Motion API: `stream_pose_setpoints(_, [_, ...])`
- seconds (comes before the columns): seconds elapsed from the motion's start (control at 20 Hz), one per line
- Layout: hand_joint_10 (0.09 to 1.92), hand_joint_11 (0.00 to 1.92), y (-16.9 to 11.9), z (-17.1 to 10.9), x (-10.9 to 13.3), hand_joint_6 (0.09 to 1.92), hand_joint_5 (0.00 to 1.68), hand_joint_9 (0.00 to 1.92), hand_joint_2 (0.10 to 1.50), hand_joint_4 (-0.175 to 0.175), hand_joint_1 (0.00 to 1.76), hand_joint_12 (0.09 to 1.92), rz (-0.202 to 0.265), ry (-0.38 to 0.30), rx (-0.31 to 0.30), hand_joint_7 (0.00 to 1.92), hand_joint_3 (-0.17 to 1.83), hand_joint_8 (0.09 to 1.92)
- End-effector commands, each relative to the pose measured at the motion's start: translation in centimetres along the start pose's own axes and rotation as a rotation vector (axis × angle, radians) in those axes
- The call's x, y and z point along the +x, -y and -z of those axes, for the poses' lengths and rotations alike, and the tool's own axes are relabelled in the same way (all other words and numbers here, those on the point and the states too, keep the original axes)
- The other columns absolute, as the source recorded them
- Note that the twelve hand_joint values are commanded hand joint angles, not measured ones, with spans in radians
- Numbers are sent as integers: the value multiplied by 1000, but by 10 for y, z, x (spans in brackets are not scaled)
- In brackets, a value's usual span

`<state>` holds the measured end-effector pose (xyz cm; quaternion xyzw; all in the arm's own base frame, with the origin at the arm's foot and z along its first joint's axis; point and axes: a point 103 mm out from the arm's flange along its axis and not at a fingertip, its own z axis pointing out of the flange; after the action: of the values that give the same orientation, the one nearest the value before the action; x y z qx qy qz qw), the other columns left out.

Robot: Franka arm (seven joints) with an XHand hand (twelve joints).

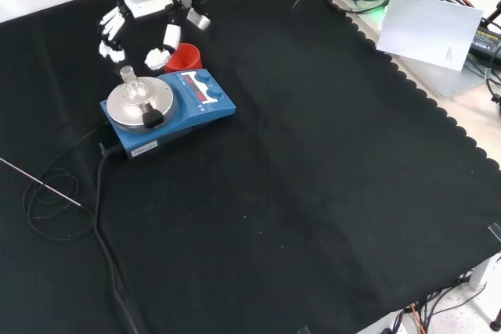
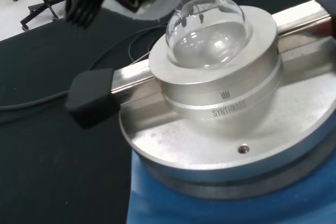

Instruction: Turn on the heater.

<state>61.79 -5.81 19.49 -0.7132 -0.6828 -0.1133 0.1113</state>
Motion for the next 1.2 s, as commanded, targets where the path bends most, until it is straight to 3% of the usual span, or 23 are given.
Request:
stream_pose_setpoints(0.05, [630, 303, 29, 19, 7, 721, 610, 646, 595, -40, 931, 1326, 0, 21, -28, 441, 725, 648])
stream_pose_setpoints(0.4, [633, 299, 65, 32, -1, 714, 615, 644, 598, -40, 930, 1325, -20, 30, 3, 441, 724, 651])
stream_pose_setpoints(0.75, [653, 249, 103, 35, 0, 640, 487, 666, 606, -24, 926, 1372, -51, 68, 134, 575, 716, 676])
stream_pose_setpoints(0.9, [622, 352, 119, 31, -2, 546, 440, 781, 616, -20, 935, 1361, -59, 98, 221, 693, 714, 668])
stream_pose_setpoints(1.2, [536, 769, 146, 26, -8, 244, 368, 1234, 630, -23, 950, 1218, -82, 132, 350, 1049, 720, 640])
